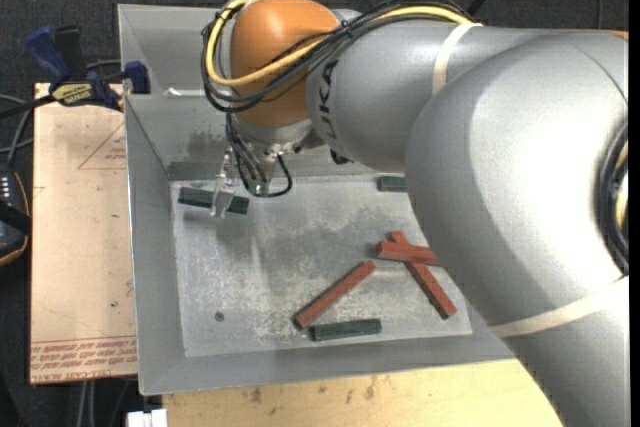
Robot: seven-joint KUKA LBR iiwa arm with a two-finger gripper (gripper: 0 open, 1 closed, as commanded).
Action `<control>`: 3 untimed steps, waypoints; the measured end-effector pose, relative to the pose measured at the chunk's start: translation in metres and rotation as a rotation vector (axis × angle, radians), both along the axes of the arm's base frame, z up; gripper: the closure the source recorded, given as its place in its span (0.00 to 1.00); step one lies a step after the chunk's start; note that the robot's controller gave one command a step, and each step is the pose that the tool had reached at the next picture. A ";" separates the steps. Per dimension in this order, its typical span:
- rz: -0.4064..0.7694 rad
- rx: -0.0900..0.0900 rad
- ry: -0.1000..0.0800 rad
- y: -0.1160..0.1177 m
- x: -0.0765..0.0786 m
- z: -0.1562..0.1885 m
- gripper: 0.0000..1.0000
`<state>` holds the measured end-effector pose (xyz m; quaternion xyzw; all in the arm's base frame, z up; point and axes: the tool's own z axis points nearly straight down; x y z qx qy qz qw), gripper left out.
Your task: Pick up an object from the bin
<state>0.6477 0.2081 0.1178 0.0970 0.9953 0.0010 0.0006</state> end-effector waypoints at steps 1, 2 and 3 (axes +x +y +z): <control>0.000 0.000 0.000 0.000 0.000 0.008 1.00; 0.000 0.001 -0.003 0.000 0.001 0.014 1.00; 0.000 0.001 -0.002 0.000 0.001 0.016 1.00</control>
Offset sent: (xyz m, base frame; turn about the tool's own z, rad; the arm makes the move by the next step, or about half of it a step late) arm -0.0002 -0.0001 0.0056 0.0000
